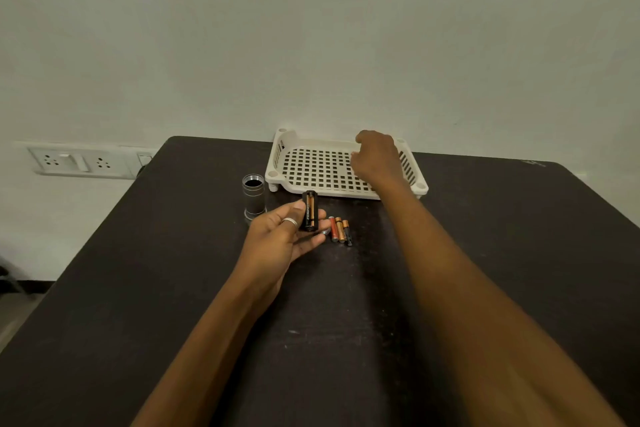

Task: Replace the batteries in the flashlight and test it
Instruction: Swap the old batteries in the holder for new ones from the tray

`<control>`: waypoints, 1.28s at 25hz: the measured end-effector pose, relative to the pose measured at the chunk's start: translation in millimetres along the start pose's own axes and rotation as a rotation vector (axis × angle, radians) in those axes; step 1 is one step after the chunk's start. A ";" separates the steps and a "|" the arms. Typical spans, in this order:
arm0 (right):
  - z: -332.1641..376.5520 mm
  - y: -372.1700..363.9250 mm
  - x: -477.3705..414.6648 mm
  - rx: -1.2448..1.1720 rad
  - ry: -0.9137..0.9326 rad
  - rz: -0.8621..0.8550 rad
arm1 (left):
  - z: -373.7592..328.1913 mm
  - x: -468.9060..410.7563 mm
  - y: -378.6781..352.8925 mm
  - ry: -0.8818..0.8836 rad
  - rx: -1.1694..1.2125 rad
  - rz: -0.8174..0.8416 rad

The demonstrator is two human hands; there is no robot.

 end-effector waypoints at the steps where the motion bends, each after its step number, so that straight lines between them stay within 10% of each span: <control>1: -2.7 -4.7 -8.0 0.052 0.012 0.061 | -0.1 0.0 0.6 0.003 0.002 0.002; 13: -15.6 -27.8 -17.9 0.353 0.163 0.167 | 0.3 -3.0 3.0 0.026 0.026 0.027; 23: 50.7 16.6 94.3 -0.706 0.042 -0.309 | 0.9 -1.0 1.9 0.001 0.014 0.011; 32: 70.4 10.5 151.8 -0.733 0.015 -0.307 | 4.4 -0.4 1.5 -0.076 -0.057 0.042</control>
Point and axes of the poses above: each hand's wrist, its own x-axis away from the middle knuckle, its own y-axis out of the back of the hand, z = x × y, the point moved 1 cm from there along -x, towards the middle knuckle, and after that the axes turned 11 degrees about y, right-handed, at the moved point
